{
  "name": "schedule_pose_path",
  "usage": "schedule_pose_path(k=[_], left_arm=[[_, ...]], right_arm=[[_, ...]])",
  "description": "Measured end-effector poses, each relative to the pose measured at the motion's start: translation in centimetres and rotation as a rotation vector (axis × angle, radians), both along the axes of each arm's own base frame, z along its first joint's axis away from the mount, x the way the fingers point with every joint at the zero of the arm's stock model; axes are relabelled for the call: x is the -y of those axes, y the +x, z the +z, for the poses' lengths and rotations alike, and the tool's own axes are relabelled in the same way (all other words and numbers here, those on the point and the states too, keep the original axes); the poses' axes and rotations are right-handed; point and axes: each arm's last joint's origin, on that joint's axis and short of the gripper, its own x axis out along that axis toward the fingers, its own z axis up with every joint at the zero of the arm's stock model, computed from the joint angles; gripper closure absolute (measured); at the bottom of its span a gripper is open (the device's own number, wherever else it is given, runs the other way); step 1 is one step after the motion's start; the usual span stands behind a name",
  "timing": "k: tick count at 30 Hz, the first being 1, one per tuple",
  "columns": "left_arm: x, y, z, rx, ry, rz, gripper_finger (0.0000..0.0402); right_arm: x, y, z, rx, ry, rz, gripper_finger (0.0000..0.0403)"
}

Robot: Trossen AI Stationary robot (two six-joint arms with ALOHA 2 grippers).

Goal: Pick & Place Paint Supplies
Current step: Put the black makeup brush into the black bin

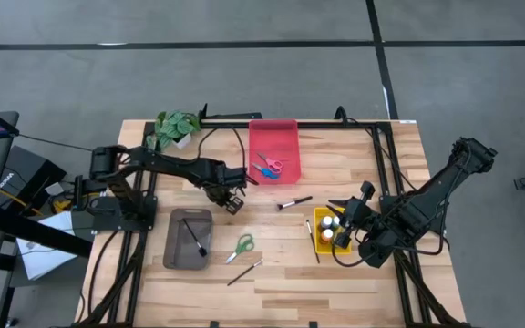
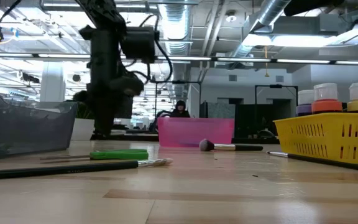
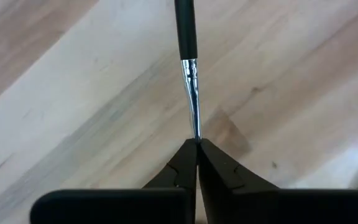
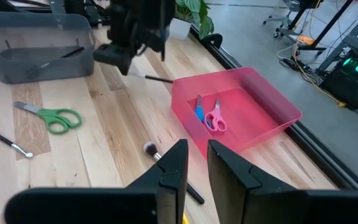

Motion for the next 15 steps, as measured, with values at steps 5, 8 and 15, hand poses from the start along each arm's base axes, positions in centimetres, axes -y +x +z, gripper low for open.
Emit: schedule_pose_path(k=[5,8,15], left_arm=[[1.2,-1.3,1.7,0.027,0.002,-0.037,0.0401],[2.0,-2.0,3.1,0.067,0.003,-0.049,0.0401],[4.0,-3.8,5.9,0.134,-0.002,-0.018,0.0401]], right_arm=[[0.0,0.0,0.0,-0.005,-0.004,0.0,0.0346],[0.1,0.0,0.0,-0.008,-0.007,-0.001,0.0346],[0.1,0.0,0.0,-0.008,-0.007,-0.001,0.0346]])
